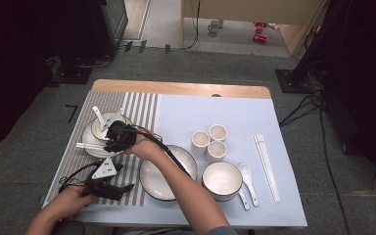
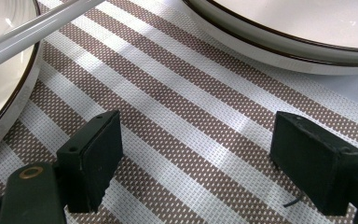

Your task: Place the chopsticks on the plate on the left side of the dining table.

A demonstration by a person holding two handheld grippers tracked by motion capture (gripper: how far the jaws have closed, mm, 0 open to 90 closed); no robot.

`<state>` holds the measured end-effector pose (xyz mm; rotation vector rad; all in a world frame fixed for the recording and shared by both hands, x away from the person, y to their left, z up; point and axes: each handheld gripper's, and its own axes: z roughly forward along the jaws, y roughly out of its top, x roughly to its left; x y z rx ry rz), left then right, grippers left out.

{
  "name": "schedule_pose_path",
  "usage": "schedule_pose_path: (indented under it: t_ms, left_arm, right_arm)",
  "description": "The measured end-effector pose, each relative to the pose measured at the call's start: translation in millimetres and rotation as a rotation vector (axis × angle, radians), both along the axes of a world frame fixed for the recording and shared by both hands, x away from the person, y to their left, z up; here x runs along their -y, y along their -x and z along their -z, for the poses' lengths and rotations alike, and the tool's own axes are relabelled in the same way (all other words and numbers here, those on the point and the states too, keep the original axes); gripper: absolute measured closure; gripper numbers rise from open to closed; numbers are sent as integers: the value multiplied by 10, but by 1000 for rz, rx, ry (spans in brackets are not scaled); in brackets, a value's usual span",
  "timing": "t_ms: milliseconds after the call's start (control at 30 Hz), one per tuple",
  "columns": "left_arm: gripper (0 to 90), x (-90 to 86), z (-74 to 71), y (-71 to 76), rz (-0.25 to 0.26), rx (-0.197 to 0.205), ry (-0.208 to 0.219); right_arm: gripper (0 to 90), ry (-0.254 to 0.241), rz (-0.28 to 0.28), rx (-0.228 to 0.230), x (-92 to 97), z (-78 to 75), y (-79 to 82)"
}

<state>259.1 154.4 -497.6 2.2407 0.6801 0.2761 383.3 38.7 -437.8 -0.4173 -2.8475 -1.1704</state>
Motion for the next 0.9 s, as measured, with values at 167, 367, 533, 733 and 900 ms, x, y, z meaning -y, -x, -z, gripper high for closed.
schedule_pose_path:
  t_ms: [167, 367, 533, 733, 900]
  left_arm:
    - [168, 1, 1, 1, -2, -2, 2]
    - [168, 0, 1, 1, -2, -3, 3]
    - [168, 1, 1, 1, -2, -2, 3]
    - [168, 1, 1, 1, -2, -2, 3]
    - [168, 1, 0, 1, -2, -3, 2]
  right_arm:
    - [741, -19, 8, -2, 35, -62, 15]
    - [703, -30, 27, -12, 100, -136, 27]
    - [745, -34, 23, -34, 154, -195, 48]
    - [789, -33, 36, -16, 225, -151, 118]
    - [749, -46, 43, -27, 307, -232, 166]
